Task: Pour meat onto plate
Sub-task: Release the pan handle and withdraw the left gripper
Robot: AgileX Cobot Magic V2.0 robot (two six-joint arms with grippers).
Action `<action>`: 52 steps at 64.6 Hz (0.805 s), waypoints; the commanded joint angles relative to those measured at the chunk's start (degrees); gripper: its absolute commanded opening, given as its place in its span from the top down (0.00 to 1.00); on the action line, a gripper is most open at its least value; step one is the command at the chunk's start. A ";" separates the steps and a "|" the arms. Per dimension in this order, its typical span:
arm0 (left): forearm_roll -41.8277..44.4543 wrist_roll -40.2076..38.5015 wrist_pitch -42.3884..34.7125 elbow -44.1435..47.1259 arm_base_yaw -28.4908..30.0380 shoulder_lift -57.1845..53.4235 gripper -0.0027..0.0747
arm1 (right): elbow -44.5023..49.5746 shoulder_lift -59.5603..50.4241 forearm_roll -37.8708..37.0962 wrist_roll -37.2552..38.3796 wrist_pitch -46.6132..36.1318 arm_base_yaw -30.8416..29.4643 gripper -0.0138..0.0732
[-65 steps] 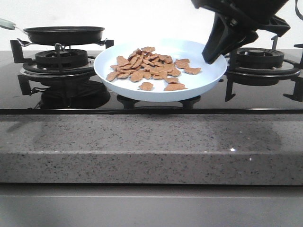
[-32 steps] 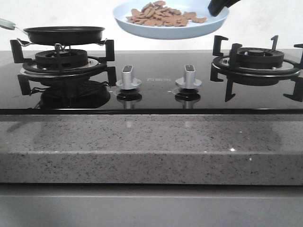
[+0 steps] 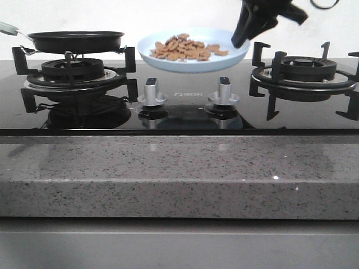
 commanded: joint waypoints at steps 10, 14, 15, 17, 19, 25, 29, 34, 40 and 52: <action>0.08 0.00 -4.86 -1.51 -0.45 -0.27 0.26 | -2.36 -0.54 2.38 0.03 -2.33 -0.21 0.97; 0.08 -0.31 -4.96 -1.51 -0.45 -0.27 0.26 | -2.36 -0.28 2.32 0.03 -2.15 -0.21 0.93; 0.08 -0.31 -4.96 -1.51 -0.45 -0.27 0.26 | -2.36 -0.15 2.32 0.03 -2.14 -0.21 0.92; 0.08 -0.31 -4.96 -1.51 -0.45 -0.27 0.26 | -2.36 -0.07 2.32 0.03 -1.89 -0.21 0.87; 0.08 -0.31 -4.98 -1.51 -0.45 -0.27 0.26 | -2.36 0.03 2.32 0.03 -1.72 -0.21 0.80; 0.08 -0.31 -5.08 -1.51 -0.45 -0.27 0.26 | -2.36 0.03 2.32 0.03 -1.55 -0.21 0.64; 0.08 0.00 -5.08 -1.51 -0.45 -0.27 0.26 | -2.41 -0.05 2.32 0.03 -1.55 -0.21 0.54; 0.08 0.00 -5.08 -1.51 -0.45 -0.27 0.26 | -2.46 -0.58 2.32 0.03 -1.12 -0.21 0.48; 0.08 -0.31 -5.08 -1.51 -0.45 -0.27 0.26 | -2.46 -2.13 2.20 0.03 0.24 -0.21 0.48; 0.08 -0.31 -5.08 -1.51 -0.45 -0.27 0.26 | 0.23 -9.32 0.57 0.03 2.50 0.45 0.48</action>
